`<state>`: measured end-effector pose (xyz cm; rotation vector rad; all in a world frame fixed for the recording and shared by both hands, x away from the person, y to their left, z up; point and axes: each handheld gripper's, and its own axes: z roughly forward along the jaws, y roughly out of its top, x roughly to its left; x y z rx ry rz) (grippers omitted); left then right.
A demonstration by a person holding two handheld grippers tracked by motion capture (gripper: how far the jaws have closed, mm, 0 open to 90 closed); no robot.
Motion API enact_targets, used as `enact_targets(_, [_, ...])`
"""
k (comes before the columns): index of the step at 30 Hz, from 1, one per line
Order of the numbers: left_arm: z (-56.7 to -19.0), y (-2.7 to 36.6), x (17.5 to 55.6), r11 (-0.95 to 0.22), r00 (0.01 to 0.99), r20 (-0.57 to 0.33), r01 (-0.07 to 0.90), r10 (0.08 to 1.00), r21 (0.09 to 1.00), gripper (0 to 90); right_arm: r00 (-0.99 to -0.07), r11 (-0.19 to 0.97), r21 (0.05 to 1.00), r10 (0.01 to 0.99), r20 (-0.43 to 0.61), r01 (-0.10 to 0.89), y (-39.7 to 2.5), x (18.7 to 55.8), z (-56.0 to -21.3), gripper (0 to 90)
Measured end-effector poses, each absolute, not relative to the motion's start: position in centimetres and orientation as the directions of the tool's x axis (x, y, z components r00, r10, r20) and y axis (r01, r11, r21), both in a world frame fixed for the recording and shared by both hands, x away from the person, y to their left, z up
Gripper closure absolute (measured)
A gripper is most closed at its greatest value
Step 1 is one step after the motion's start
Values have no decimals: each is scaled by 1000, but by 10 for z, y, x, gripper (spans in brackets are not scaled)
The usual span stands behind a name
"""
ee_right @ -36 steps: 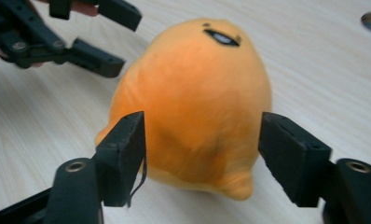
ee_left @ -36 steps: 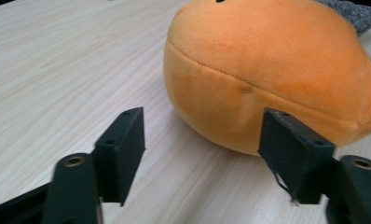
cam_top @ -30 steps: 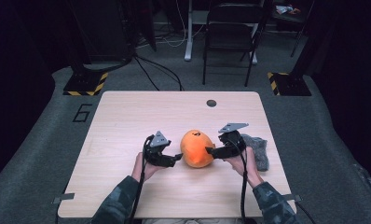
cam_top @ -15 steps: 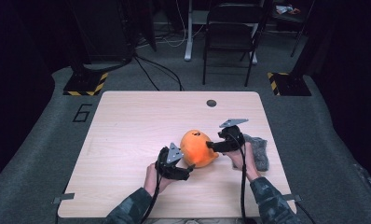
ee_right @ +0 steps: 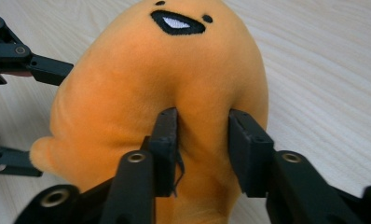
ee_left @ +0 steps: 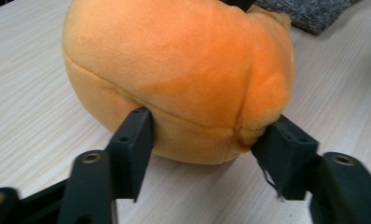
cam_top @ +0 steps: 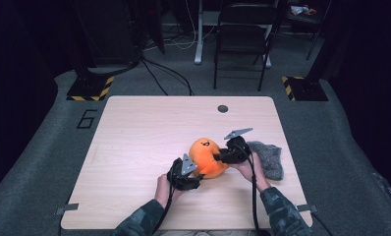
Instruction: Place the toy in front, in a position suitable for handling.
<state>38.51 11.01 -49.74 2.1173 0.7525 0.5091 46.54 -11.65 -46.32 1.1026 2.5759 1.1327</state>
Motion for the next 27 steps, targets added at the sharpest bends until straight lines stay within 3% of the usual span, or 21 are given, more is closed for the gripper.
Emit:
enact_targets(10, [-496,117,384,-456,745,77,320,662,830,669,-726,446,710,675,132,545,-112,459,-457,814])
enact_targets(14, [-489,125,388,-428,757,54,308,652,850,688,-717,453,717,691,93,530,-108,453,-446,822])
enact_targets(27, [-466,136,393,-453,821,112,190,560,871,692,-651,405,732,756,69,549,-109,430,-417,822])
